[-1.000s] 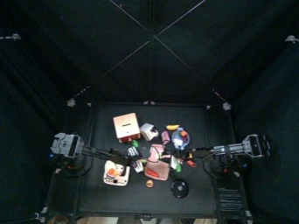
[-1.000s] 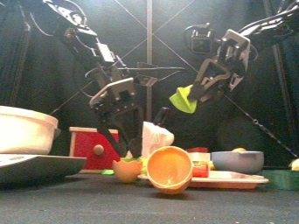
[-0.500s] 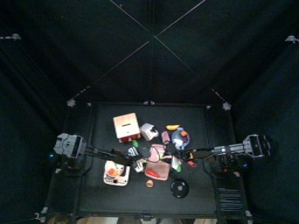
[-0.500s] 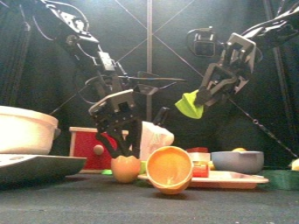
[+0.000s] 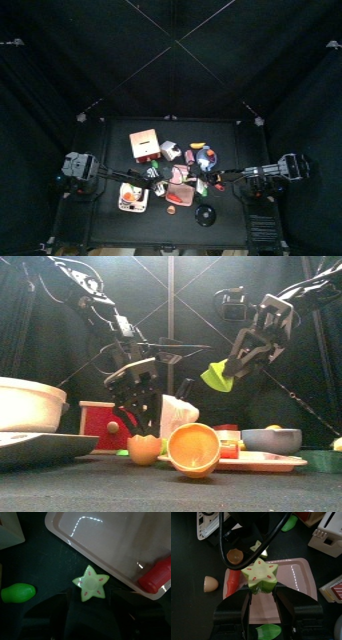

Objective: Grab other starfruit half

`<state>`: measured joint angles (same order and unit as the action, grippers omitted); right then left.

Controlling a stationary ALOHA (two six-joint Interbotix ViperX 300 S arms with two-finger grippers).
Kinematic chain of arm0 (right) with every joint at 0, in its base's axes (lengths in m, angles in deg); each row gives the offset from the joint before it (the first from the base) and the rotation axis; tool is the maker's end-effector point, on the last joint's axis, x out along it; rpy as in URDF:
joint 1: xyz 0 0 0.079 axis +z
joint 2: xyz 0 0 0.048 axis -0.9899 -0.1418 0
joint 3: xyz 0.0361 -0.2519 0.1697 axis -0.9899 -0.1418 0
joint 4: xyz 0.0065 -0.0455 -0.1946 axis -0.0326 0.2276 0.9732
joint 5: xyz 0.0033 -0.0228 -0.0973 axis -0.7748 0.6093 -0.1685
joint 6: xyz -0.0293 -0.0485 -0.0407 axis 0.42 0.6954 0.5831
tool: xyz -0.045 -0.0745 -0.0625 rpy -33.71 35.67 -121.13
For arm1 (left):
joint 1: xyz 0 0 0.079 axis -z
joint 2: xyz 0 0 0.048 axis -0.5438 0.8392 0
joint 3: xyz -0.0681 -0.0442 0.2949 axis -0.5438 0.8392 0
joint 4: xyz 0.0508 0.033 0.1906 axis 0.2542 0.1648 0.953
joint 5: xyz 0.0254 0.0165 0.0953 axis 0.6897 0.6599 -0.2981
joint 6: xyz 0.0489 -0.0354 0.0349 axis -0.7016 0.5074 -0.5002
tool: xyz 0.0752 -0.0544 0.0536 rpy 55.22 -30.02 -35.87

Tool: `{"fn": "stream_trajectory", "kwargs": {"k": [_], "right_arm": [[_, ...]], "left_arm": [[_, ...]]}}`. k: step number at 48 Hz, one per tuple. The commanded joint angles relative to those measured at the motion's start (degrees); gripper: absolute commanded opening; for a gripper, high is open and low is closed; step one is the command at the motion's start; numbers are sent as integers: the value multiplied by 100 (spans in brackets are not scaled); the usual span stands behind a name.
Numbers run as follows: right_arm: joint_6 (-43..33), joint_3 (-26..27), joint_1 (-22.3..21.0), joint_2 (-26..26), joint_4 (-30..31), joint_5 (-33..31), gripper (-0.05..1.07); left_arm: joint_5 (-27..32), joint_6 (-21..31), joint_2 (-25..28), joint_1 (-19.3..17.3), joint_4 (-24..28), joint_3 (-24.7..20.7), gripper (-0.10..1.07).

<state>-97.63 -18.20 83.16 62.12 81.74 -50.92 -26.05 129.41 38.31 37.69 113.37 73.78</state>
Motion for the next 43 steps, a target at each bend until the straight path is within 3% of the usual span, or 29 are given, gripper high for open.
{"fn": "stream_trajectory", "kwargs": {"k": [1,24,43], "right_arm": [[0,53,9,141,0,0,60],[-9,9,-9,53,-9,-26,60],[0,26,-18,26,0,-26,60]], "left_arm": [[-9,0,-79,-18,26,-123,82],[334,-299,-677,26,-18,-97,80],[334,-686,-299,26,-439,-141,80]]}}
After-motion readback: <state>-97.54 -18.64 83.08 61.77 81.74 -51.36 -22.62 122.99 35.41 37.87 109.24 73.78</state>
